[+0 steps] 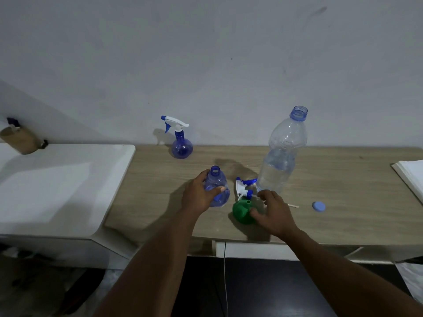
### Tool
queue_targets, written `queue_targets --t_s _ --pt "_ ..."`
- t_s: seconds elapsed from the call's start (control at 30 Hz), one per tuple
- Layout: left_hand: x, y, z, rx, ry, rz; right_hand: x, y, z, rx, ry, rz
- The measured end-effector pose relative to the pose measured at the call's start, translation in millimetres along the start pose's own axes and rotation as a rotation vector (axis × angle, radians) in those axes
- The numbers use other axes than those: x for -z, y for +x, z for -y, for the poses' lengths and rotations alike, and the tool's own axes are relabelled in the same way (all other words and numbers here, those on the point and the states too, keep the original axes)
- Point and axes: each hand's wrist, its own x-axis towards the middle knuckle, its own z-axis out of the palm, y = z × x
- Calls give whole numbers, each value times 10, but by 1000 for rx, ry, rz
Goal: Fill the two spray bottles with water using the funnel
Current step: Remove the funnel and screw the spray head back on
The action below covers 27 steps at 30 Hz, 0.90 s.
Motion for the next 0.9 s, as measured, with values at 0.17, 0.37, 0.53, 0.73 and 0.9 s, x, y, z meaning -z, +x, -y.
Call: queue_targets --t_s 0.17,0.37,0.53,0.73,0.9 --pt "6 -4 4 13 -12 7 147 226 224 31 47 -82" --pt "14 -17 15 11 -20 13 102 678 496 44 -145 148" --pt "11 8 61 27 -12 16 -30 953 566 44 -487 379" --pt "19 20 131 33 -11 1 -178 1135 518 100 -556 380" --pt "30 15 115 46 1 8 -196 1157 528 88 -439 286"
